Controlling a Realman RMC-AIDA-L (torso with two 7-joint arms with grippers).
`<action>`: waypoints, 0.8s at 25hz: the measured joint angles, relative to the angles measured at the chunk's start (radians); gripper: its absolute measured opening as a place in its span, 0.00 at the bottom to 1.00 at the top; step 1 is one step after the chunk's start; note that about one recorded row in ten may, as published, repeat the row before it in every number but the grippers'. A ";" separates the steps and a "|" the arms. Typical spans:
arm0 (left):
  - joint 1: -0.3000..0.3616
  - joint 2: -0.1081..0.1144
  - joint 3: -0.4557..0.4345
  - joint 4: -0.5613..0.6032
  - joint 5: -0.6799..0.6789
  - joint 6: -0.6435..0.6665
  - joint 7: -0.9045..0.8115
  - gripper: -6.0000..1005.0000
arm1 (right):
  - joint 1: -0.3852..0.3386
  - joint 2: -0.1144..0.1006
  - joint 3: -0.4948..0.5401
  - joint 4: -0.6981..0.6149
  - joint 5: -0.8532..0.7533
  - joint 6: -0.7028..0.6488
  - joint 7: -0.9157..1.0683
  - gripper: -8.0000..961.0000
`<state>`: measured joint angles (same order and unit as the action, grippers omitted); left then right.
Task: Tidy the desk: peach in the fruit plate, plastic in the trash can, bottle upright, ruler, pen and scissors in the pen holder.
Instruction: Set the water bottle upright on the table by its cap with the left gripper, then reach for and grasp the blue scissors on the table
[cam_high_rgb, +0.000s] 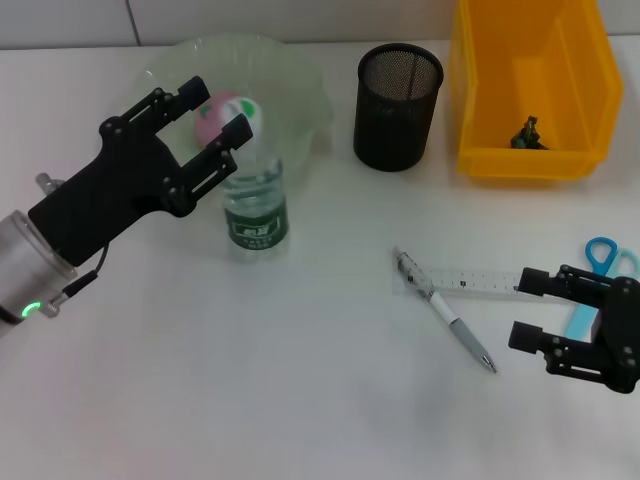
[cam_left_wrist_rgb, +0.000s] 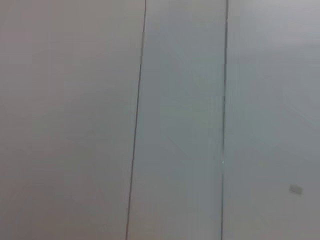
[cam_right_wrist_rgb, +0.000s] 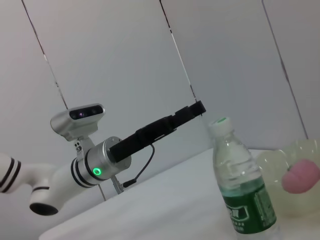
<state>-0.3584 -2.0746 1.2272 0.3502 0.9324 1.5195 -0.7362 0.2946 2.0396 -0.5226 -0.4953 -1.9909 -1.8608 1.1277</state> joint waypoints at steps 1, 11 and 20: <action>0.006 0.002 0.001 0.000 0.000 0.021 0.000 0.63 | 0.001 -0.001 0.001 -0.002 0.001 -0.005 0.005 0.78; 0.094 0.068 0.009 0.002 0.181 0.194 -0.052 0.63 | 0.045 -0.009 -0.022 -0.489 -0.041 -0.040 0.516 0.78; 0.109 0.081 0.006 0.001 0.296 0.214 -0.059 0.63 | 0.208 -0.011 -0.314 -1.056 -0.458 -0.081 1.143 0.78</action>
<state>-0.2491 -1.9931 1.2328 0.3513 1.2279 1.7331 -0.7952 0.5022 2.0290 -0.8367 -1.5516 -2.4493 -1.9419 2.2711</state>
